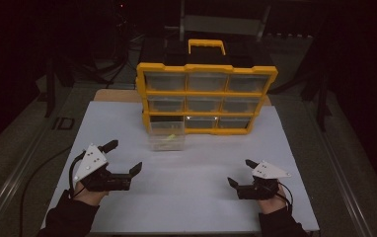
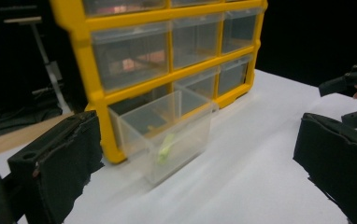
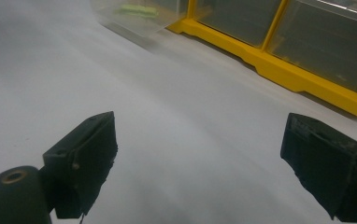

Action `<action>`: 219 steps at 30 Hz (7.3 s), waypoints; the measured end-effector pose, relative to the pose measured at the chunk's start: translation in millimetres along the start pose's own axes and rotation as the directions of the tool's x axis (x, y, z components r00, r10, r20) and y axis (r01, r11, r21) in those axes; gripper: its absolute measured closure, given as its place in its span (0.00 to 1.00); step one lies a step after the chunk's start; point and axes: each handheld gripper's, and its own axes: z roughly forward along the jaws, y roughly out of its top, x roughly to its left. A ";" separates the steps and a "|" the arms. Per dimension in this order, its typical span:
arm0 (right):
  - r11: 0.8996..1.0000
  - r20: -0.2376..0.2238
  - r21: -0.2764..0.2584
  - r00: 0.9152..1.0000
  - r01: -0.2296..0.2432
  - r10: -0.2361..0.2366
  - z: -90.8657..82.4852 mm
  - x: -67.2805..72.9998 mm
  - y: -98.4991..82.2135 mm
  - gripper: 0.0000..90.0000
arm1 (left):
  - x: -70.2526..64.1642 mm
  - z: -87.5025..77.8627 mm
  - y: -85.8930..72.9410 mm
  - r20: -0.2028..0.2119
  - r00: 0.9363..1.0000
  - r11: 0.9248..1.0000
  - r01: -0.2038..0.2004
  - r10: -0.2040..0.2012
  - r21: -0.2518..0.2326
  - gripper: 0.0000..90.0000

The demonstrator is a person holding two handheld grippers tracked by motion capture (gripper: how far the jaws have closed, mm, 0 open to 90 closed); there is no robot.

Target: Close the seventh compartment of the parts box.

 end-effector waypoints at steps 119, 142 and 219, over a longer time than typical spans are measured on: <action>1.000 -0.004 -0.006 1.000 0.005 -0.005 -0.6 -1.1 -0.6 0.12 | -2.1 164.5 -52.3 -0.010 0.998 0.949 -0.050 0.055 0.311 1.00; 1.000 -0.001 -0.008 1.000 0.009 -0.009 -1.3 -0.5 0.2 0.12 | 5.9 176.4 -47.9 -0.032 0.998 0.951 -0.035 0.047 0.306 1.00; 1.000 -0.009 -0.016 1.000 0.004 -0.004 -1.3 -1.6 0.0 0.12 | 33.1 226.6 -35.9 -0.166 0.985 0.962 -0.006 0.053 0.274 1.00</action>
